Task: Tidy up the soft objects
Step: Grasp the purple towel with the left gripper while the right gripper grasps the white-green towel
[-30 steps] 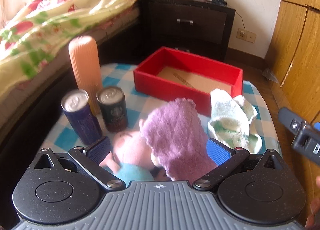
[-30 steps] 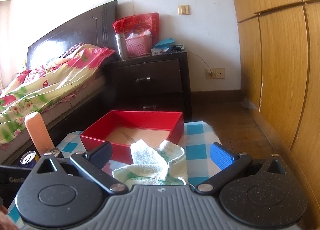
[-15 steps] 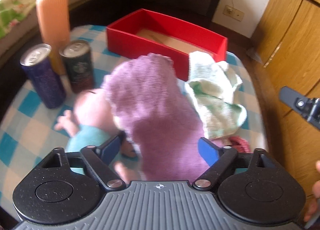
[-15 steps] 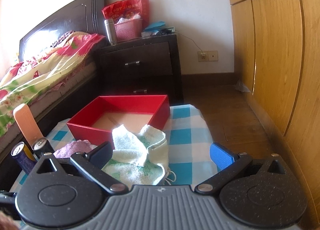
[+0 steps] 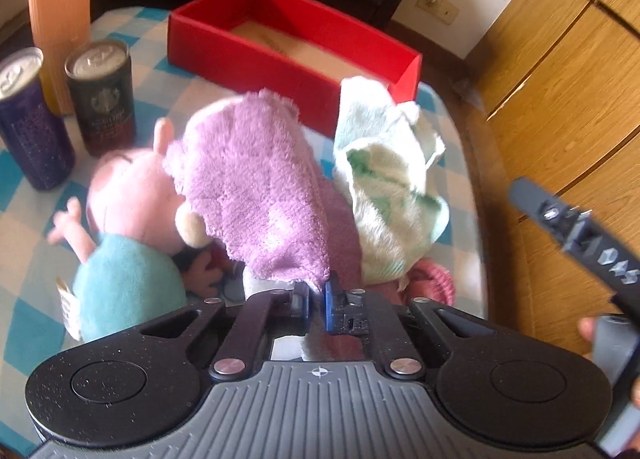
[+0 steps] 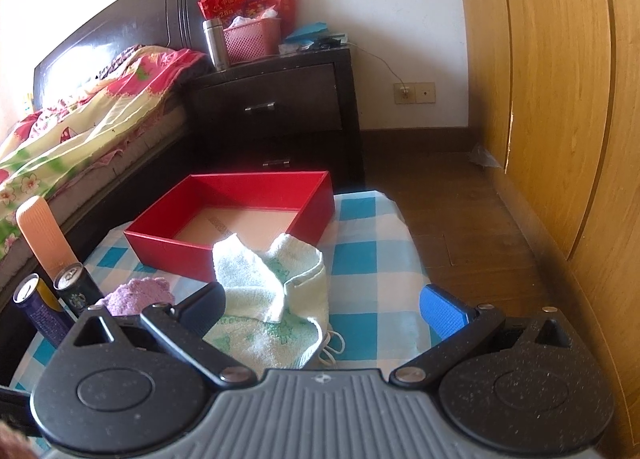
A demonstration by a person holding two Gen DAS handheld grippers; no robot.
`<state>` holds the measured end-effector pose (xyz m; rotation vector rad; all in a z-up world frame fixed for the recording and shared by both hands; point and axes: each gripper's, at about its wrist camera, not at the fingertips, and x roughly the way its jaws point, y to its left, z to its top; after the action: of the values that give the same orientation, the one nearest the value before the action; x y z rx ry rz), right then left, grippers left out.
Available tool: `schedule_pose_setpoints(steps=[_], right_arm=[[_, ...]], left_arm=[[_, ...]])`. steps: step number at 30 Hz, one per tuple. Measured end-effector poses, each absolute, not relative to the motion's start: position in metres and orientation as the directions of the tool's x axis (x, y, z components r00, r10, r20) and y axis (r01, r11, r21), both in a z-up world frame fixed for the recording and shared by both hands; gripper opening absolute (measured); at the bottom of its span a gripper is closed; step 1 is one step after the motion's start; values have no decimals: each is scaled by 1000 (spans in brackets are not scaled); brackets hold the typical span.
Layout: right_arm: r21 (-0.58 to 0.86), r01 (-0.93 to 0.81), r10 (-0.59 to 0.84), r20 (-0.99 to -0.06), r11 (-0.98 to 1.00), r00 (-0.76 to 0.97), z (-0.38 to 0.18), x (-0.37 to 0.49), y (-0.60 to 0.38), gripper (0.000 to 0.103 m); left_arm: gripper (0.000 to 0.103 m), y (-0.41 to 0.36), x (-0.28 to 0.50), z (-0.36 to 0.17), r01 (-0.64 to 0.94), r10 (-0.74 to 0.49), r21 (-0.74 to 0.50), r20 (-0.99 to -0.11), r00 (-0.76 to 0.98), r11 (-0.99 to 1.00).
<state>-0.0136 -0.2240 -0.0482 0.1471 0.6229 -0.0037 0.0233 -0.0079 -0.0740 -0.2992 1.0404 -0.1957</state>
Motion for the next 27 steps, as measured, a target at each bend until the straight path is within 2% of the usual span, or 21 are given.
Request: schedule_pose_setpoints(steps=[6, 14, 18, 22, 24, 25, 26, 27], right_arm=[[125, 26, 59, -631, 992, 773, -53, 11, -216, 85], [27, -10, 26, -694, 1000, 720, -78, 45, -188, 85], [44, -31, 54, -735, 999, 676, -90, 58, -185, 85], [84, -17, 76, -787, 996, 612, -106, 73, -184, 84], [161, -3, 134, -808, 987, 574, -113, 78, -191, 66], [216, 6, 177, -814, 976, 553, -117, 80, -196, 44], [270, 12, 222, -817, 963, 532, -120, 82, -200, 33], [299, 19, 246, -816, 954, 523, -122, 83, -204, 31]], left_arm=[[1, 15, 20, -45, 35, -386, -440, -746, 543, 898], [1, 35, 8, -7, 92, -500, -573, -614, 611, 815], [1, 39, 9, 10, 116, -524, -604, -560, 642, 788], [1, 40, 14, 18, 121, -517, -600, -549, 657, 791], [1, 39, 15, 19, 121, -501, -582, -553, 665, 804], [1, 39, 15, 18, 124, -499, -577, -555, 666, 808], [1, 38, 16, 17, 125, -500, -577, -556, 664, 807], [2, 39, 16, 15, 121, -502, -581, -559, 659, 805]])
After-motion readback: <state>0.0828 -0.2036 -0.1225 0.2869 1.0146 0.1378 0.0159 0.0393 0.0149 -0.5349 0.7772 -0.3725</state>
